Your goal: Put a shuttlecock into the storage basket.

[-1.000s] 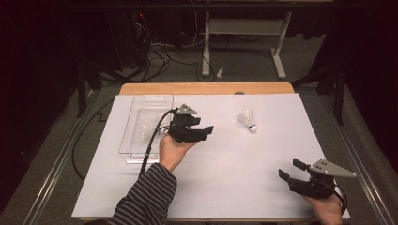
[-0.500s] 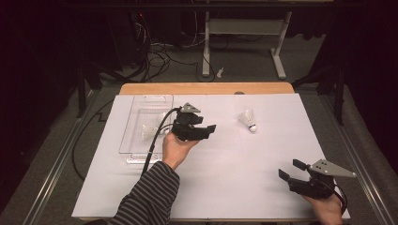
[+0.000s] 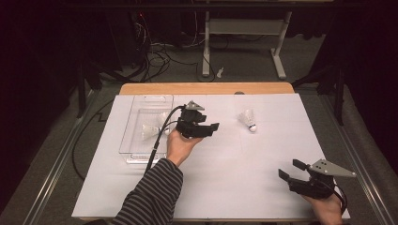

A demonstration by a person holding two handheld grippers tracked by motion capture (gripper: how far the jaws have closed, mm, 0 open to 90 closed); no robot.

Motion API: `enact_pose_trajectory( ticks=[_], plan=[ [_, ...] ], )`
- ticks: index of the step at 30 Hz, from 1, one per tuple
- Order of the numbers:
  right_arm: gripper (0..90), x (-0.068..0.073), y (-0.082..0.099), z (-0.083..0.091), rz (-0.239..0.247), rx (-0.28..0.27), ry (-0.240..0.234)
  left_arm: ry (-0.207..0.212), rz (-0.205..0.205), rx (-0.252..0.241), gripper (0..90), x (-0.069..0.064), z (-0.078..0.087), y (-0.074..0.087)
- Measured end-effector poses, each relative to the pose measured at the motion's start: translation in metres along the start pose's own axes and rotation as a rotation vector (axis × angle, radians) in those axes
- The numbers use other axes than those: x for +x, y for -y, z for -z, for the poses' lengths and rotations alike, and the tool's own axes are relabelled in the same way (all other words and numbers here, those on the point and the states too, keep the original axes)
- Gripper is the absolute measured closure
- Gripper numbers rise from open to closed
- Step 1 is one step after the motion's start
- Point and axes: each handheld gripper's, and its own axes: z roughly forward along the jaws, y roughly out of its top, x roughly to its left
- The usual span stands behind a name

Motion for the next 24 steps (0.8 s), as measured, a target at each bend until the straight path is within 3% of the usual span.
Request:
enact_pose_trajectory(
  ticks=[24],
  plan=[
    [29.0,0.000,0.000,0.000,-0.005,0.001,-0.007,0.015,-0.004,0.021,39.4,0.001,-0.028,-0.017]
  ],
)
